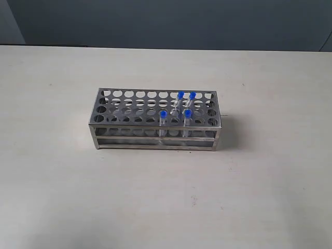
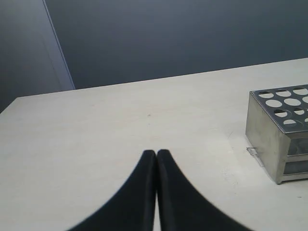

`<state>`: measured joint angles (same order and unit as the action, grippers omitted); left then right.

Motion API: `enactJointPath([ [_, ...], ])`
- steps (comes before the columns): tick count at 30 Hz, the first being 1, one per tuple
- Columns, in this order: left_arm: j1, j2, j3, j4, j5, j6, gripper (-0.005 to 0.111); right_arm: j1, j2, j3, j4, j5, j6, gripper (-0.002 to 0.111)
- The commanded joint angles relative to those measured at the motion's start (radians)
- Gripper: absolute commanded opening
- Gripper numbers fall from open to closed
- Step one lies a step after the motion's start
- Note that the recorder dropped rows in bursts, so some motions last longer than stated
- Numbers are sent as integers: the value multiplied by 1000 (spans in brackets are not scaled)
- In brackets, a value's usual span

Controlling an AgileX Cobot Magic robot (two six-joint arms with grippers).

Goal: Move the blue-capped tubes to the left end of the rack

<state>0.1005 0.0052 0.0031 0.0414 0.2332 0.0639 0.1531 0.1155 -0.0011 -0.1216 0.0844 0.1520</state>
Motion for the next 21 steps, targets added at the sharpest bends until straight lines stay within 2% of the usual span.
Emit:
enactJointPath([
  [1,-5,-5,-3,2,-1,0,1,-2,-6,1,377,-241,252,0],
  [2,-5,-5,-3,2,-1,0,1,-2,-6,1,495,-282,327,0],
  [4,-5,-5,-3,2,-1,0,1,-2,-6,1,604,-316,362,0],
  [8,-5,-5,-3,2,-1,0,1,-2,-6,1,530,-271,360,0],
  [14,-5,-5,-3,2,-1,0,1,-2,-6,1,550,-276,360,0],
  [17,-5,-5,-3,2,-1,0,1,-2,-6,1,547,-341,363,0],
  [19,-5,-5,-3,2,-1,0,1,-2,-6,1,461,-448,363,0],
  [21,-5,-5,-3,2,-1,0,1,-2,-2,-30,273,-562,363,0],
])
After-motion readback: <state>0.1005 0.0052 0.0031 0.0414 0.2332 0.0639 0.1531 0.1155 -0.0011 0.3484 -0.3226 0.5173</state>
